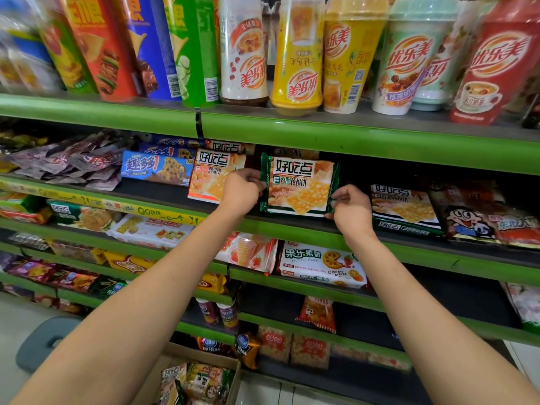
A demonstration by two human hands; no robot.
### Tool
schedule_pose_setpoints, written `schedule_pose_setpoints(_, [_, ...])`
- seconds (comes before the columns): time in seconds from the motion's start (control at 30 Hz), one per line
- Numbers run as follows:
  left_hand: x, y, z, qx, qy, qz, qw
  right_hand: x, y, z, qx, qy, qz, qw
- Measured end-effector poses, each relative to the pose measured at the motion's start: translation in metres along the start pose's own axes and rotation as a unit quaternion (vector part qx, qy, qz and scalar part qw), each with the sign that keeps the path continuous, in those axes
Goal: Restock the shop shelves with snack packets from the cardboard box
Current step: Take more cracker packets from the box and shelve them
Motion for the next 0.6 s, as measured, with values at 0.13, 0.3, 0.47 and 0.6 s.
schedule_pose_setpoints(0.13, [-0.001, -0.005, 0.002, 0.004, 0.002, 0.002, 1.0, -0.001, -0.001, 0.0, -0.028, 0.019, -0.01, 0.999])
schedule_pose_setpoints(0.3, [-0.006, -0.013, -0.009, 0.057, -0.02, 0.008, 0.998, 0.002, -0.005, 0.001, -0.074, 0.034, -0.047, 0.996])
schedule_pose_setpoints(0.47, [-0.004, -0.023, -0.008, 0.101, -0.03, -0.018, 0.994, 0.013, -0.014, 0.001, -0.089, 0.03, -0.054, 0.994])
schedule_pose_setpoints(0.6, [0.011, -0.041, 0.008, 0.088, -0.039, -0.05, 0.994, 0.032, -0.03, -0.006, -0.138, 0.022, -0.034, 0.99])
Point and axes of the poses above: each hand's wrist, its own x-axis towards the middle knuckle, its own y-axis out of the back of the hand, z = x × y, the point moved 6 cm from there along x, towards the middle knuckle, and after that the axes turned 1 degree about x, right-handed, at the moved point
